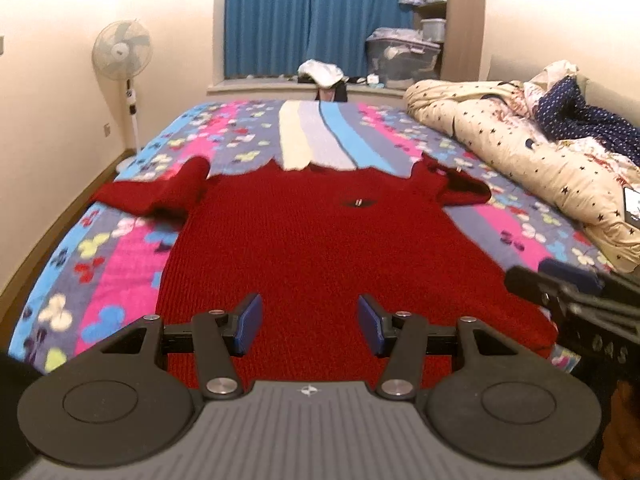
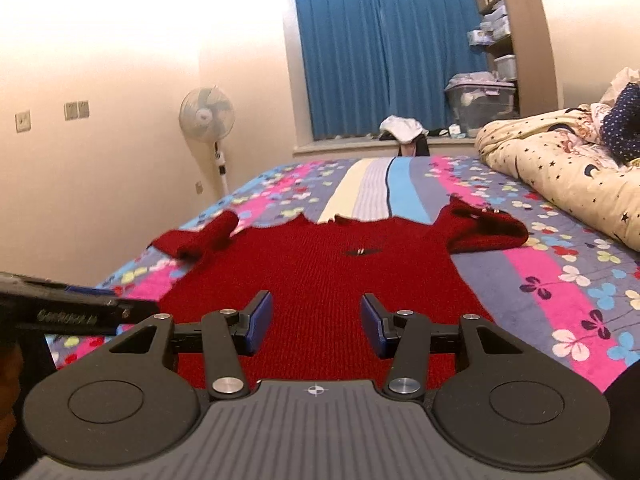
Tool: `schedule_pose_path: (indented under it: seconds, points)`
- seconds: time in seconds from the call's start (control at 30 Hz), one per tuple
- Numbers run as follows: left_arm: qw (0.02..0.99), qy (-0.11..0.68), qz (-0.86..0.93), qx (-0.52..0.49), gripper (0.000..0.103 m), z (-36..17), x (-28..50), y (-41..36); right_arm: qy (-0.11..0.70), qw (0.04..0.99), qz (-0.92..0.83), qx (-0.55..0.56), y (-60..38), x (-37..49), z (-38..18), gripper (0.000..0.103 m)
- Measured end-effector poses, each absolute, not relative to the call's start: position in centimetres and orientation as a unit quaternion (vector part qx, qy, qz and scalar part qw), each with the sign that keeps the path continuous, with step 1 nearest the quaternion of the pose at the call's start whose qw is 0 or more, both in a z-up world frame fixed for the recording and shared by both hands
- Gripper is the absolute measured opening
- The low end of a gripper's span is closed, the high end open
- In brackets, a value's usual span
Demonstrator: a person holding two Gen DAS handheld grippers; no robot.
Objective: Fold small clothes
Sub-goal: 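Move the left tool to the sweater sleeve cuff beside it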
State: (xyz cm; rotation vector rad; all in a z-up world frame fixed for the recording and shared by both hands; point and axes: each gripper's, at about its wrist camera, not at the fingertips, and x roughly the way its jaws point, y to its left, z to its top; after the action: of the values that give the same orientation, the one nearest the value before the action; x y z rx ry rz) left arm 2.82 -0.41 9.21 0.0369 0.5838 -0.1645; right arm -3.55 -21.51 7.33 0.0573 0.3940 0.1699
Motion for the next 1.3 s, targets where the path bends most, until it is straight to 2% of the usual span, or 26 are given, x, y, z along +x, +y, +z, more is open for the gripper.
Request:
schedule_pose_path:
  seconds: [0.17, 0.43, 0.7, 0.8, 0.87, 0.9, 0.97, 1.17, 1.3]
  points:
    - [0.957, 0.275, -0.09, 0.028, 0.057, 11.0, 5.7, -0.3, 0.188, 0.978, 0.078, 0.041, -21.4, -3.1, 8.6, 0.039]
    - [0.962, 0.24, -0.112, 0.059, 0.052, 13.9, 11.0, 1.5, 0.157, 0.982, 0.098, 0.027, -22.2, -0.7, 12.3, 0.039]
    - [0.964, 0.218, -0.111, 0.107, 0.047, 13.9, 17.8, 3.6, 0.166, 0.979, 0.114, -0.027, -22.9, 9.4, 13.1, 0.041]
    - [0.966, 0.227, -0.09, 0.083, 0.04, 13.5, 20.5, 5.7, 0.174, 0.979, 0.109, -0.014, -23.4, 13.4, 12.4, 0.041]
    - [0.967, 0.238, -0.068, 0.064, 0.029, 13.0, 22.2, 7.2, 0.18, 0.978, 0.108, -0.001, -23.5, 15.8, 11.8, 0.039]
    - [0.966, 0.247, -0.053, 0.051, 0.027, 12.6, 23.3, 8.2, 0.183, 0.977, 0.107, 0.002, -23.5, 17.0, 11.5, 0.036]
    - [0.965, 0.261, -0.029, 0.026, 0.021, 11.9, 24.8, 10.1, 0.187, 0.976, 0.11, 0.007, -23.3, 19.1, 10.8, 0.018]
    - [0.946, 0.314, 0.061, -0.05, 0.021, 8.4, 29.8, 16.5, 0.191, 0.972, 0.139, 0.013, -21.7, 24.3, 9.0, 0.018]
    - [0.935, 0.329, 0.097, -0.086, 0.021, 6.8, 33.6, 20.1, 0.226, 0.961, 0.159, 0.022, -20.4, 27.9, 7.0, 0.018]
